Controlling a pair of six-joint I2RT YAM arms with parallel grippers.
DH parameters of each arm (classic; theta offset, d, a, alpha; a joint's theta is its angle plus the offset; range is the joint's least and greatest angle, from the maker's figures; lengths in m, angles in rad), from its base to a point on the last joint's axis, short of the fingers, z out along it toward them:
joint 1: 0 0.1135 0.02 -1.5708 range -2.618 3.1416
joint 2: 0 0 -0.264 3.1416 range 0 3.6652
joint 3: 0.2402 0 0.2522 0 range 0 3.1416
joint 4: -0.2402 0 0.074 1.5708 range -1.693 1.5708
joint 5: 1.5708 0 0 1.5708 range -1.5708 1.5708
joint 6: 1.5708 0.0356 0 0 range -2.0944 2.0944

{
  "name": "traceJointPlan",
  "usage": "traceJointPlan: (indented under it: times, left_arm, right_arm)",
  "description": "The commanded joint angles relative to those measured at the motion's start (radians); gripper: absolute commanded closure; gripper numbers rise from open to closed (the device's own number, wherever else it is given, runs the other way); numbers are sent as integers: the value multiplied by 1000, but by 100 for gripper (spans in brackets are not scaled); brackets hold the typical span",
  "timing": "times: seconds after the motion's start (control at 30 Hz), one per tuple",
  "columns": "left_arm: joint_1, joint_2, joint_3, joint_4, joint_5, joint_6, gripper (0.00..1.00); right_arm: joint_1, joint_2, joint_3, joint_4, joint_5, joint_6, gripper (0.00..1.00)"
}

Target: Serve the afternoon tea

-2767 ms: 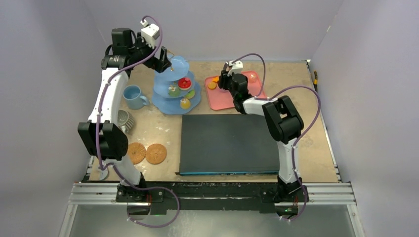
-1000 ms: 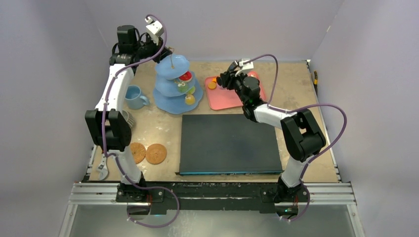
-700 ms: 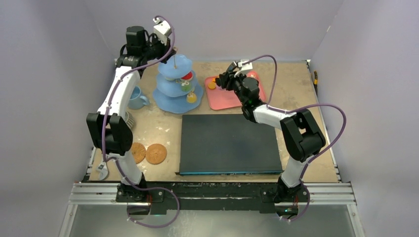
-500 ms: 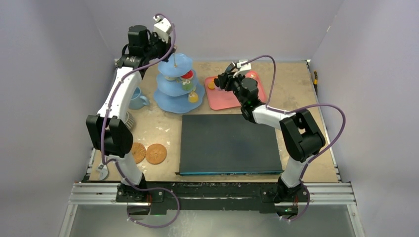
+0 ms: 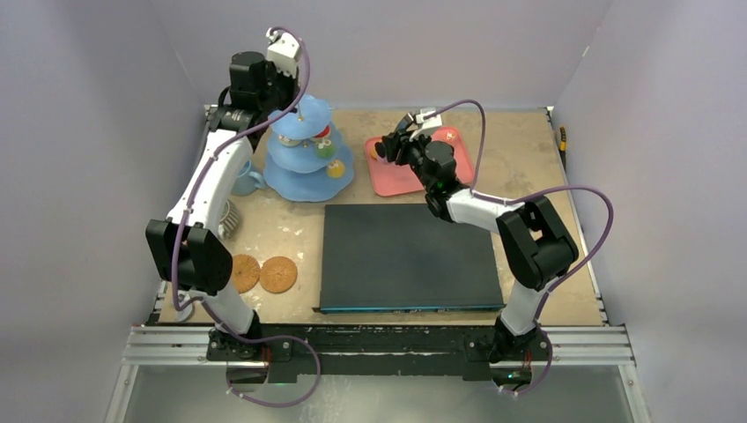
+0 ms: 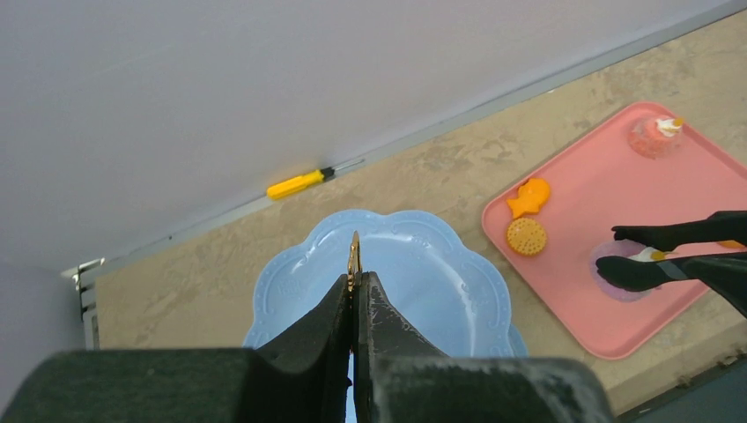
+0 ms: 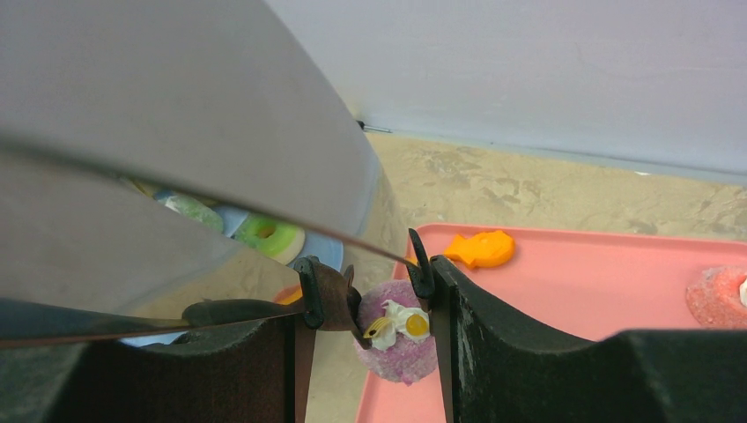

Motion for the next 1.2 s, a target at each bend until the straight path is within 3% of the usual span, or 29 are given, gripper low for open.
traceJointPlan:
  times: [0.0, 0.33, 0.83, 1.0, 1.1, 1.17]
  left_arm:
    - [-14, -92, -46, 124, -113, -83, 100]
    - [-40, -124, -169, 172, -169, -276, 100]
    - [-50, -94, -122, 191, -199, -351, 100]
    - [-50, -106, -125, 141, -108, -337, 66]
    - [-49, -123, -109, 102, -94, -307, 37]
    - [-50, -128, -80, 56, -98, -285, 27]
  right_arm:
    - [10, -40, 17, 63, -5, 1, 67]
    - [18, -52, 8, 62, -7, -10, 67]
    - [141, -115, -31, 64, 14, -7, 67]
    - [199, -134, -35, 70, 20, 16, 67]
    - [225, -141, -34, 70, 18, 26, 66]
    - [242, -137, -35, 68, 22, 27, 67]
